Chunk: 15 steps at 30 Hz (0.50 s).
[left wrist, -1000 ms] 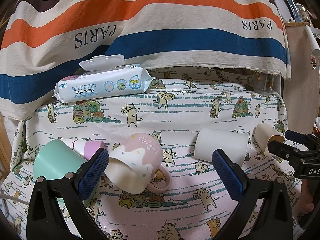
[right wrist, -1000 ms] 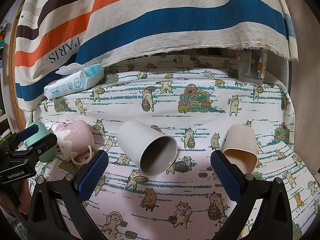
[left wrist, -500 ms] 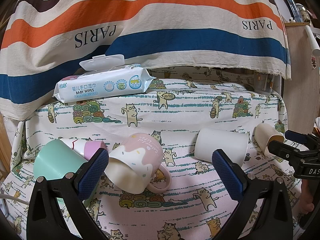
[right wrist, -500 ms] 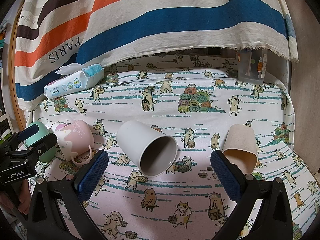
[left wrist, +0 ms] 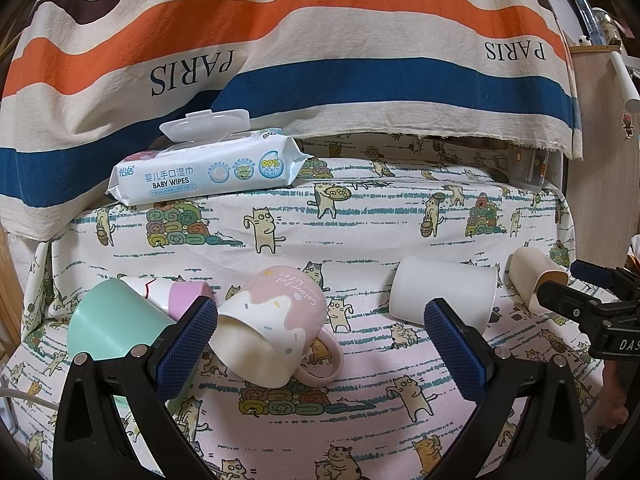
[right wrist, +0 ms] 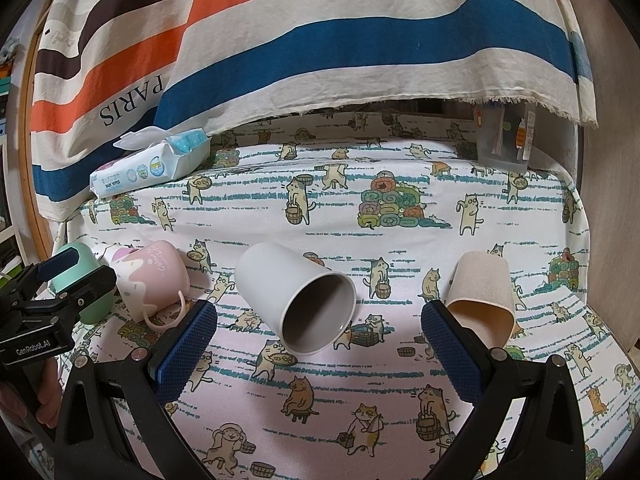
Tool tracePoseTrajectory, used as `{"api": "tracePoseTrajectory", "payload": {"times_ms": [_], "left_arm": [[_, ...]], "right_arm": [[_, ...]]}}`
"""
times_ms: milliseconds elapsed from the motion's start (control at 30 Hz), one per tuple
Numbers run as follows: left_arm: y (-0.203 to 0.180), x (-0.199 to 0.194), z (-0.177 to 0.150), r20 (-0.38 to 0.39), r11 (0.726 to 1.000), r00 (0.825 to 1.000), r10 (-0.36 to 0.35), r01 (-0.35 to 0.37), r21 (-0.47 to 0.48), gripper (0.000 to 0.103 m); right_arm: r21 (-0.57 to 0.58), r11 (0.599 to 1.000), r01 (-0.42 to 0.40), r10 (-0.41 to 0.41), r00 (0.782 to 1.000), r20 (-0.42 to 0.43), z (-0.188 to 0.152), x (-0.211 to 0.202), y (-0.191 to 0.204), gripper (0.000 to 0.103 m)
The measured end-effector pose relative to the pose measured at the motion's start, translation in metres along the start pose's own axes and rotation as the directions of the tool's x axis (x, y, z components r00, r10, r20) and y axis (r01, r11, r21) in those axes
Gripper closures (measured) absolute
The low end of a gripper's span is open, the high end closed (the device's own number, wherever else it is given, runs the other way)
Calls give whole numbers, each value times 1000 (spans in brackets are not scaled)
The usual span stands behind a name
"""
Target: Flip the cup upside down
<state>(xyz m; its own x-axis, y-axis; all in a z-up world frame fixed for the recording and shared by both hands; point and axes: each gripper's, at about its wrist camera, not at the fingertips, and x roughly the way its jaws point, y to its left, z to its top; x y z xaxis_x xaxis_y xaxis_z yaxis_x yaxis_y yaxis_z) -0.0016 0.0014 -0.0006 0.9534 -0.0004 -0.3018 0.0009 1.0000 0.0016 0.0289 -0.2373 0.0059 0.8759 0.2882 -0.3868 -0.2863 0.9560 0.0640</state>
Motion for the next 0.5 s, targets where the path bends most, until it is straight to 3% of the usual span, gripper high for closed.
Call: {"api": "tracePoseTrajectory", "payload": {"times_ms": [367,500], "left_arm": [[3,1,1,-3,1000,1000,-2,2,-3,0],[1,0,1,-2,1000,1000,4,-4,9,0]], "right_arm": [[-10,1000,-14,14,999,32,2,-6,0,1],[-5,998,-55,55,998,36,5,-8,-3,1]]}}
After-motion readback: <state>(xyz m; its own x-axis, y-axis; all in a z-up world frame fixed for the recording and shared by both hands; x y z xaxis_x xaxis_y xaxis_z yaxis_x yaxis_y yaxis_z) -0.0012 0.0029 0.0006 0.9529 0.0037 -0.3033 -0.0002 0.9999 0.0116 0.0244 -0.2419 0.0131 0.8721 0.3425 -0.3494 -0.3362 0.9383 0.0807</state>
